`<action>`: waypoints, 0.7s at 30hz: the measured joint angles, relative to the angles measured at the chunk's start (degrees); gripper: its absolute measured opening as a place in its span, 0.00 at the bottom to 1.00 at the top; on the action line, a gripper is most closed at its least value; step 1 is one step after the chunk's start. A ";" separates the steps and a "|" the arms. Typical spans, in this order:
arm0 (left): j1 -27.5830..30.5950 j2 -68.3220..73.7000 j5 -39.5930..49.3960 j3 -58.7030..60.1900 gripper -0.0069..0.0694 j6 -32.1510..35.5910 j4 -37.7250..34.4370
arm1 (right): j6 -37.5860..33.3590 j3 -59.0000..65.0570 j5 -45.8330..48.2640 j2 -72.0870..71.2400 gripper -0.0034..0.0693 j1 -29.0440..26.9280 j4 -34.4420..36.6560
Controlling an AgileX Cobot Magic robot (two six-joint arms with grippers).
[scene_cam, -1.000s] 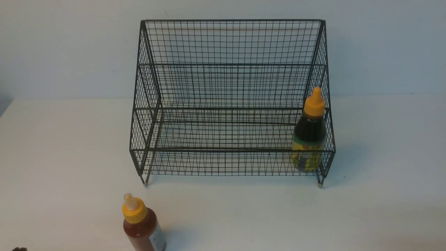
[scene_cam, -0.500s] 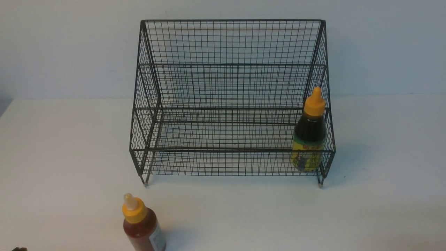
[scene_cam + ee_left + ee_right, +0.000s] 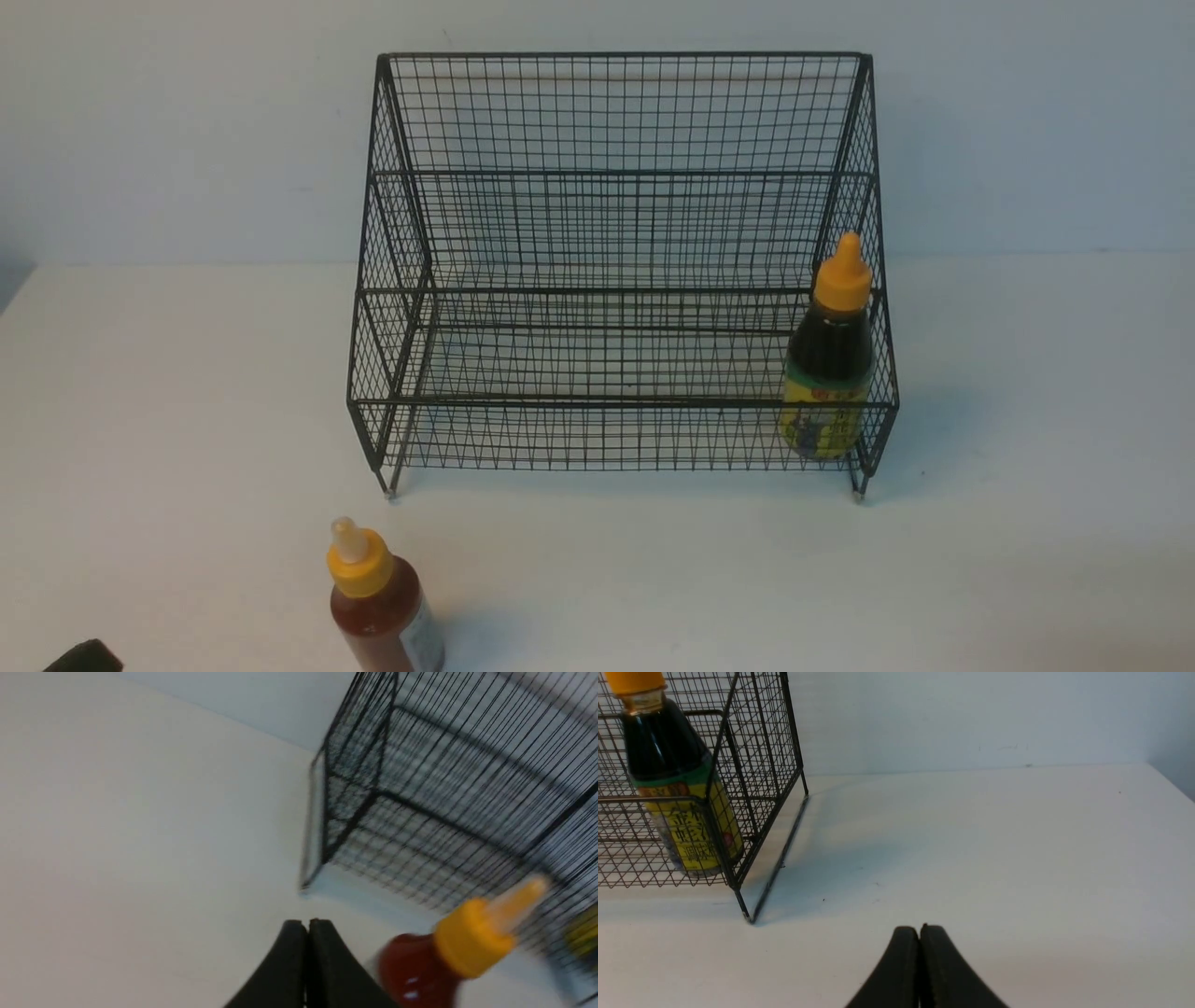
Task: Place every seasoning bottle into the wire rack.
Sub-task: Use the left arm to grab the condiment bottle closest to it
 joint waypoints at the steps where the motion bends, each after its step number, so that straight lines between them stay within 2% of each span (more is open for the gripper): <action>1: 0.00 0.00 -0.55 0.00 0.08 -1.84 -5.38 | 0.00 0.00 0.00 0.00 0.03 0.00 -0.08; 5: 0.00 0.00 -4.06 0.00 0.08 -3.20 -14.03 | -0.07 0.00 0.00 0.00 0.03 0.00 -0.08; 7: 0.00 0.00 -4.57 0.00 0.08 -2.55 -14.71 | -0.09 0.00 0.00 0.00 0.03 0.00 -0.08; 9: 0.00 0.00 -0.85 -2.25 0.08 3.72 -13.35 | -0.22 0.00 0.00 0.00 0.03 0.00 -0.08; 11: 0.00 0.59 1.51 -4.55 0.08 6.05 -12.14 | -0.22 0.00 0.00 0.00 0.03 0.00 -0.11; 13: 0.00 3.18 5.79 -8.43 0.08 8.57 -10.67 | -0.22 0.00 0.00 0.00 0.03 0.00 -0.11; 16: 0.00 14.76 20.00 -18.97 0.08 10.23 -5.31 | -0.22 0.00 0.00 0.00 0.03 0.00 -0.11; 17: 0.00 15.57 20.00 -19.61 0.08 10.26 -5.04 | -0.22 0.00 0.00 0.00 0.03 0.00 -0.11; 19: 0.00 27.69 32.95 -29.35 0.08 11.08 -1.85 | -0.22 0.00 0.00 0.00 0.03 0.00 -0.11; 21: 0.00 32.25 37.42 -33.06 0.08 11.67 -1.22 | -0.22 0.00 0.00 0.00 0.03 0.00 -0.11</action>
